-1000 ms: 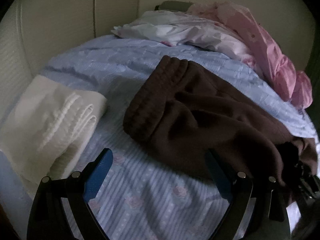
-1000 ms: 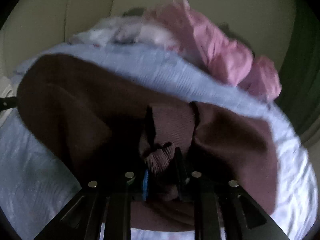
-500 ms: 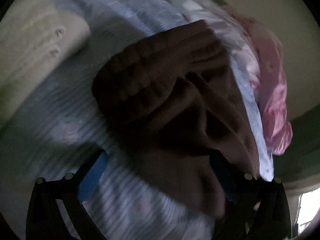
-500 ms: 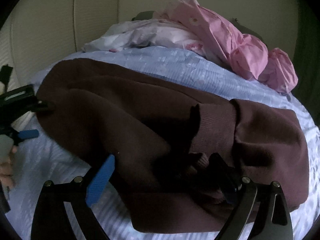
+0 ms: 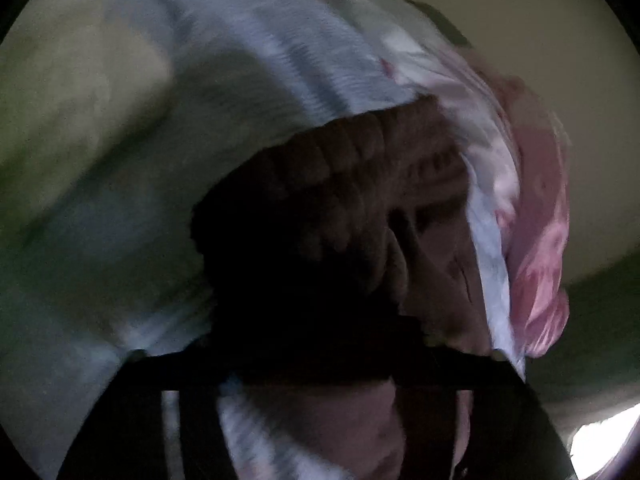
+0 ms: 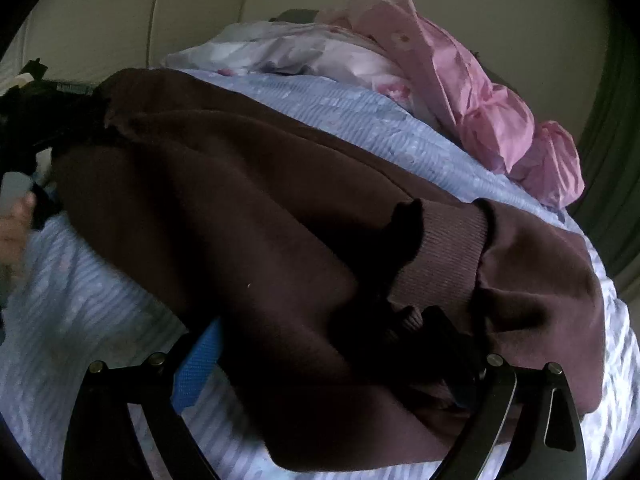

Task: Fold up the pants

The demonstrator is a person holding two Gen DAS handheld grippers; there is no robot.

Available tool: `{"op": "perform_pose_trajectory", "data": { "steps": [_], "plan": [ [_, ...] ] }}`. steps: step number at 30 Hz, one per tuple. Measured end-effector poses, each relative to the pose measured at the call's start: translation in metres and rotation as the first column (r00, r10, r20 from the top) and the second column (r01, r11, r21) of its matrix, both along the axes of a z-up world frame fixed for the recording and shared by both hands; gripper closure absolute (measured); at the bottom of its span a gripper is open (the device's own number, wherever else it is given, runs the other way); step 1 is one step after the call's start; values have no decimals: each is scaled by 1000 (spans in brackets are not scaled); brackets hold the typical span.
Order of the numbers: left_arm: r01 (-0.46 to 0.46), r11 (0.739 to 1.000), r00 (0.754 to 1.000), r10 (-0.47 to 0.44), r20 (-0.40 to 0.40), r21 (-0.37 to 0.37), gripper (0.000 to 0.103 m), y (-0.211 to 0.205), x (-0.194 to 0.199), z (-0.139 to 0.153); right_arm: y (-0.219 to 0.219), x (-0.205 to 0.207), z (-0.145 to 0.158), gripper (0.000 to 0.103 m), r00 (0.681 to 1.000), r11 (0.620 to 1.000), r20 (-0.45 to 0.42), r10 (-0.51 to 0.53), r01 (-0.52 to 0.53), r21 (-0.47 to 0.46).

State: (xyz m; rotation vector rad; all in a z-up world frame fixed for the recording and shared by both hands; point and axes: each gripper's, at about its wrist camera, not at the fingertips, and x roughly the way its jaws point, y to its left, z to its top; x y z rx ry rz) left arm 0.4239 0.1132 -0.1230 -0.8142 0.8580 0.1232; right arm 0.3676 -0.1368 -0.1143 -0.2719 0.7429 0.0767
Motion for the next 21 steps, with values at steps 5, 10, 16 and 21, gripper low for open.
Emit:
{"op": "perform_pose_trajectory", "data": {
  "steps": [5, 10, 16, 21],
  "plan": [
    [114, 982, 984, -133, 116, 151, 67, -13, -21, 56, -1, -7, 3, 5, 999, 999, -3, 36, -36, 14],
    [171, 856, 930, -304, 208, 488, 67, -77, -45, 127, -12, -11, 11, 5, 997, 993, 1, 74, -74, 96],
    [172, 717, 852, -453, 263, 675, 67, -160, -64, 178, -37, -47, 59, 6, 987, 981, 77, 143, -152, 121],
    [187, 606, 788, -563, 251, 773, 67, -247, -73, 198, -108, -97, 117, 6, 979, 988, 185, 89, -110, 106]
  ]
}}
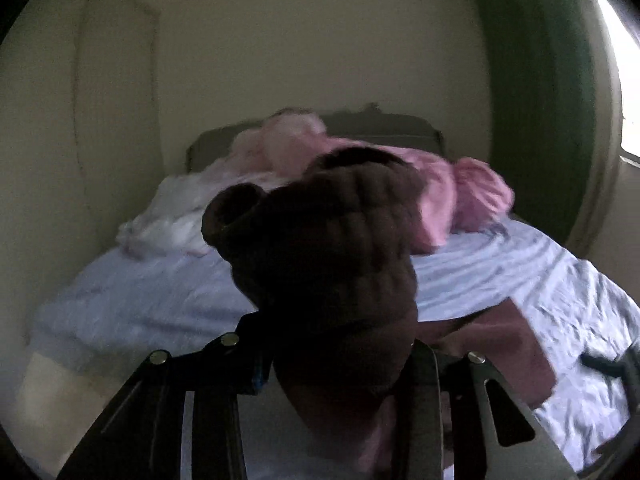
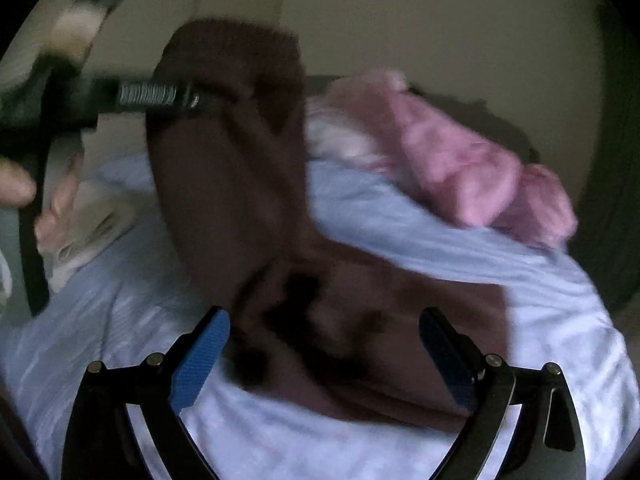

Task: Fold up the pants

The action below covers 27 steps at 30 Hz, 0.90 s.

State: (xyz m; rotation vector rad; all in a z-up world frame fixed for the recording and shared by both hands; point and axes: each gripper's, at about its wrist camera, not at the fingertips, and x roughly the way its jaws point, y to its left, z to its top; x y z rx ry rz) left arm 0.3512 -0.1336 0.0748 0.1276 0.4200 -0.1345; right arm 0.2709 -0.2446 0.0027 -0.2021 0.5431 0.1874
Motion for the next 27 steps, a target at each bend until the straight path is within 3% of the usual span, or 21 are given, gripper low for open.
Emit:
{"op": "perform_pose_trajectory", "data": {
  "steps": [6, 11, 14, 17, 19, 21, 25, 27],
  "plan": [
    [113, 992, 993, -112, -32, 55, 69, -112, -3, -19, -112, -14, 8, 6, 966, 967, 28, -255, 255, 4],
    [198, 977, 973, -186, -139, 74, 70, -194, -2, -62, -188, -1, -16, 6, 931, 923, -64, -361, 366, 116],
    [220, 962, 972, -202, -117, 161, 70, -229, -16, -95, -223, 2, -35, 6, 907, 891, -125, -402, 419, 176],
    [261, 918, 965, -238, -110, 297, 69, -256, -30, -127, -245, -1, -56, 6, 881, 864, -161, -444, 469, 182],
    [281, 870, 960, -264, -98, 406, 66, -265, -43, -144, -255, -4, -66, 6, 865, 850, -178, -469, 497, 175],
    [283, 852, 958, -270, -92, 442, 61, -264, -50, -149, -261, -10, -72, 6, 858, 841, -194, -476, 509, 186],
    [282, 894, 958, -239, -162, 349, 52, -249, -45, -134, -268, -12, -67, 6, 844, 824, -187, -503, 534, 192],
    [259, 914, 962, -215, -168, 312, 40, -241, -44, -123, -267, -15, -54, 6, 848, 823, -160, -506, 530, 205]
  ]
}}
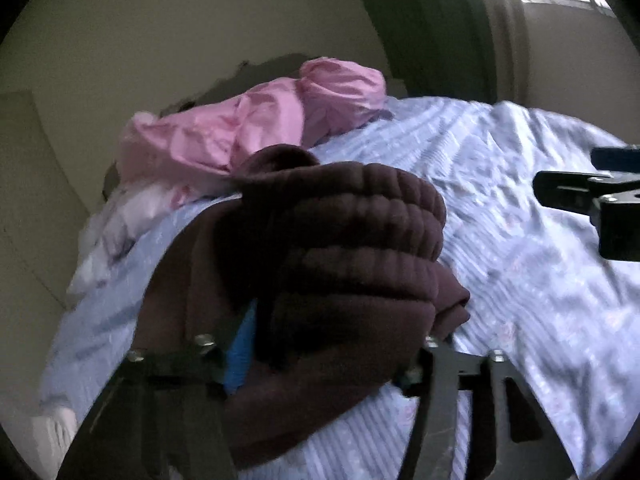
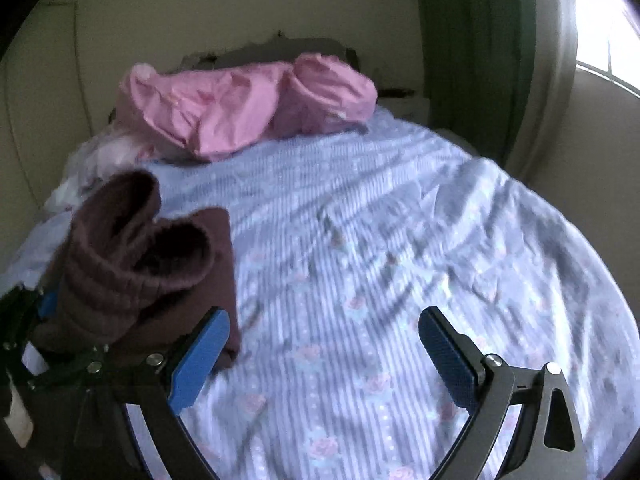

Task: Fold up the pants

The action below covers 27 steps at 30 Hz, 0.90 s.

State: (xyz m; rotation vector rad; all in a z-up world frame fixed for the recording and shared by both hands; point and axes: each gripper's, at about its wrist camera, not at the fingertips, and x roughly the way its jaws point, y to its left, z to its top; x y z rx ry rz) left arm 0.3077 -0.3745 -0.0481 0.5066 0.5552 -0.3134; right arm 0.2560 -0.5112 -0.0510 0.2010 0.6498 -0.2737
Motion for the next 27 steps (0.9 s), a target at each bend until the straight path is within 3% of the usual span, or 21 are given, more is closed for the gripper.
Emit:
{"op": "perform_pose_trajectory", "data": {
  "steps": [2, 5, 9, 13, 17, 19, 23, 25, 27],
  "plan": [
    [-65, 998, 997, 65, 34, -6, 20, 6, -2, 10, 4, -2, 13, 6, 1000, 1000, 26, -3, 3, -7],
    [-113, 994, 989, 113, 92, -5, 2, 13, -11, 19, 16, -5, 33, 6, 998, 1000, 61, 2, -1, -18],
    [26, 998, 999, -24, 24, -61, 0, 29, -34, 27, 32, -10, 47, 6, 996, 999, 88, 33, -30, -34],
    [104, 992, 991, -98, 90, -69, 0, 64, -62, 40, 51, -14, 61, 6, 991, 992, 96, 92, -83, -90],
    [40, 983, 995, -23, 95, -179, 0, 121, -49, 48, 70, -4, 79, 6, 979, 980, 108, 174, -161, -115],
    [-20, 969, 999, 30, 35, -248, 0, 148, -30, 42, 73, 11, 85, 6, 974, 978, 106, 201, -194, -73],
    [-163, 896, 981, 102, -167, -413, 1, 192, 11, 19, 80, 59, 82, 6, 959, 960, 101, 265, -273, 67],
    [-183, 898, 974, 110, -198, -399, 8, 194, 20, 12, 83, 82, 72, 6, 956, 949, 78, 283, -291, 123],
    [-155, 917, 979, 94, -178, -368, 10, 188, 22, 9, 85, 103, 59, 7, 956, 940, 55, 289, -294, 174]
  ]
}}
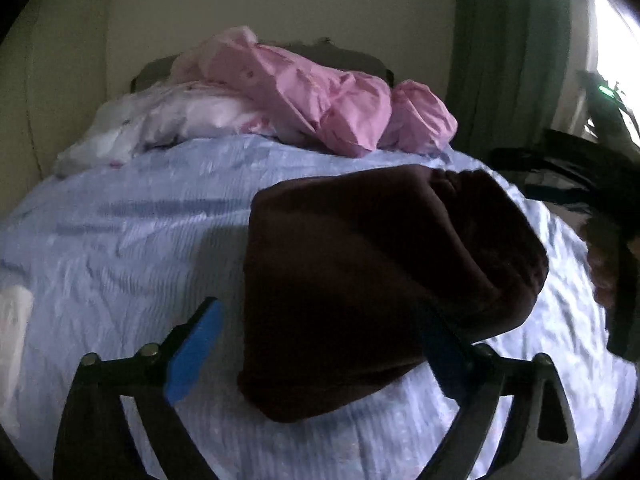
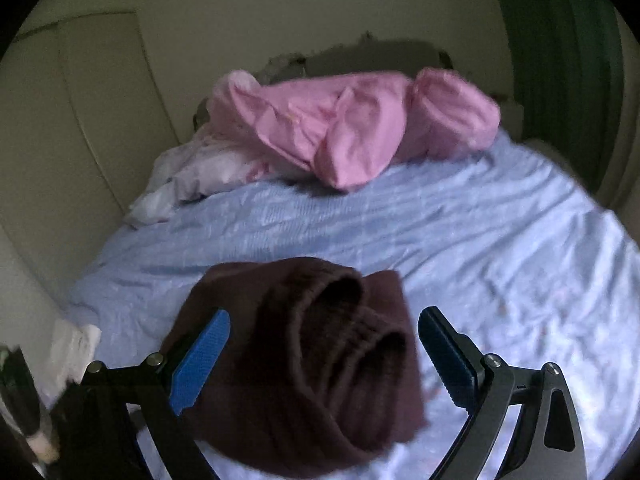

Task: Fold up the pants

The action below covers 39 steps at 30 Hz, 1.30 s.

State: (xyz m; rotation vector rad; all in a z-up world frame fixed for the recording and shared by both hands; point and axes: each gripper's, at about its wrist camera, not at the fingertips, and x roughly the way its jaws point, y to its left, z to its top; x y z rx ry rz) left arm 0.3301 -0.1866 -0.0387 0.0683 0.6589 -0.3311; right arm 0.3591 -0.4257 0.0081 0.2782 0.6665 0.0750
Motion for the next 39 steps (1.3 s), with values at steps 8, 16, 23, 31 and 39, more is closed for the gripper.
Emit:
{"op": "perform_pose_trajectory", "data": {
  "steps": [8, 16, 23, 31, 39],
  "plan": [
    [18, 1000, 1000, -18, 8, 6, 9, -3, 18, -11, -10, 50, -47, 16, 991, 983, -133, 22, 3, 183],
    [15, 1000, 998, -15, -59, -2, 9, -8, 30, -35, -30, 43, -56, 86, 995, 982, -102, 15, 4, 189],
    [-12, 999, 998, 9, -69, -50, 4, -19, 35, -35, -21, 51, -8, 88, 997, 996, 59, 59, -55, -67],
    [1, 1000, 991, 1, -134, 12, 2, -20, 42, -51, -46, 60, -78, 34, 997, 994, -55, -63, 57, -95],
    [-9, 999, 998, 12, -57, 43, 3, -11, 28, -23, -41, 33, -54, 16, 995, 980, -38, -87, 78, -185]
  ]
}}
